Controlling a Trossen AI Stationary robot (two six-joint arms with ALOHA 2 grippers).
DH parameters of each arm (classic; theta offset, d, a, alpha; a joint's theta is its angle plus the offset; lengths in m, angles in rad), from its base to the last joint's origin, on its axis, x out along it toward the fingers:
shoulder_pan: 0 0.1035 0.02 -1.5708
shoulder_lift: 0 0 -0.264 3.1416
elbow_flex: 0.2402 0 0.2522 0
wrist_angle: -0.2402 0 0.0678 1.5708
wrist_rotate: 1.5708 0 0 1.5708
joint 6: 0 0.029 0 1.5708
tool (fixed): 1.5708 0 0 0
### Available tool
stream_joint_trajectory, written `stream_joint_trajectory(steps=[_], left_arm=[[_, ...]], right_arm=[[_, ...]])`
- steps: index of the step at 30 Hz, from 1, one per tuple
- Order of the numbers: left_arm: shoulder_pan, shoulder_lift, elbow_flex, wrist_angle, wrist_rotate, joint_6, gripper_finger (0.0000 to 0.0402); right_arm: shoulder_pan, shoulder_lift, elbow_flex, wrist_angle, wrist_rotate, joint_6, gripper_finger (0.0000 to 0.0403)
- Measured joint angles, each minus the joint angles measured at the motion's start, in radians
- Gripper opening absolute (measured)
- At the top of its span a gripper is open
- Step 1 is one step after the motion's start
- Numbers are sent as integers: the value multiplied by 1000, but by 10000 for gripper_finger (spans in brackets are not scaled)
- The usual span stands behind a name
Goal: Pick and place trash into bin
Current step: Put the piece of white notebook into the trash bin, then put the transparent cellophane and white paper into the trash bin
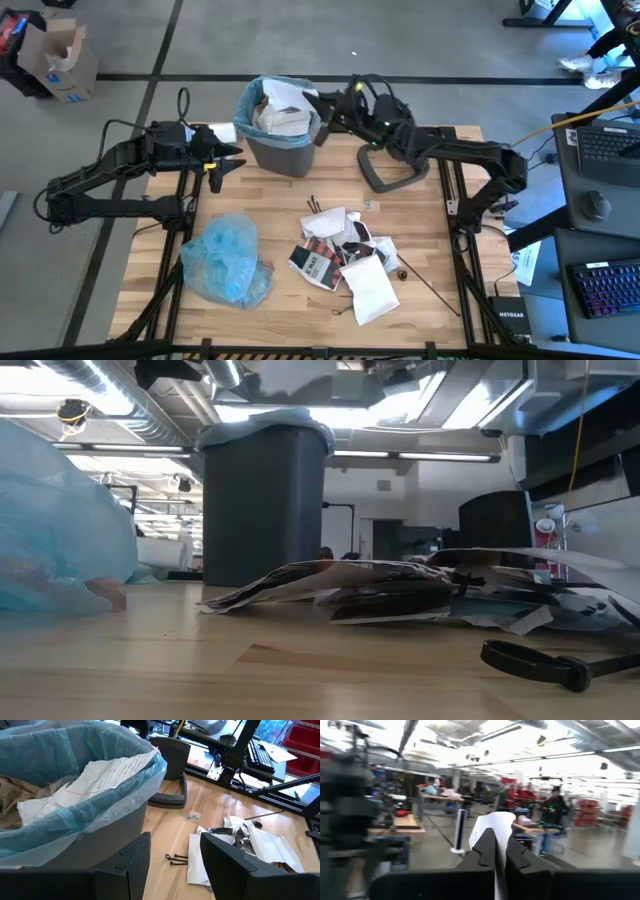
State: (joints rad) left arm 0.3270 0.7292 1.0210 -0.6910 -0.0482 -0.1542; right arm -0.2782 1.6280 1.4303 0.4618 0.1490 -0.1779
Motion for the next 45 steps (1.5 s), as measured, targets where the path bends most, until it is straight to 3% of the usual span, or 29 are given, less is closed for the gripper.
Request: stream_joint_trajectory(steps=[3, 6, 15, 21, 31, 35, 41, 45], left_arm=[[0, 0, 0, 0, 0, -1, 166], [0, 0, 0, 0, 0, -4, 166], [0, 0, 0, 0, 0, -32, 166], [0, 0, 0, 1, 0, -68, 166], [0, 13, 0, 16, 0, -101, 166], [0, 45, 0, 144, 0, -101, 166], [41, 202, 63, 261, 0, -75, 166], [90, 365, 175, 259, 0, -27, 166]], right_arm=[[-39, 47, 4, -6, 8, 26, 4], [-62, 83, 39, -85, 17, 88, 32], [-60, 112, 300, -539, -37, 132, 208], [-42, 106, 450, -724, -63, 125, 274], [20, 107, 453, -862, -68, 114, 274], [71, 73, 451, -884, -23, 79, 269], [120, 6, 454, -904, 139, 32, 269], [130, -26, 453, -954, 155, 49, 269]])
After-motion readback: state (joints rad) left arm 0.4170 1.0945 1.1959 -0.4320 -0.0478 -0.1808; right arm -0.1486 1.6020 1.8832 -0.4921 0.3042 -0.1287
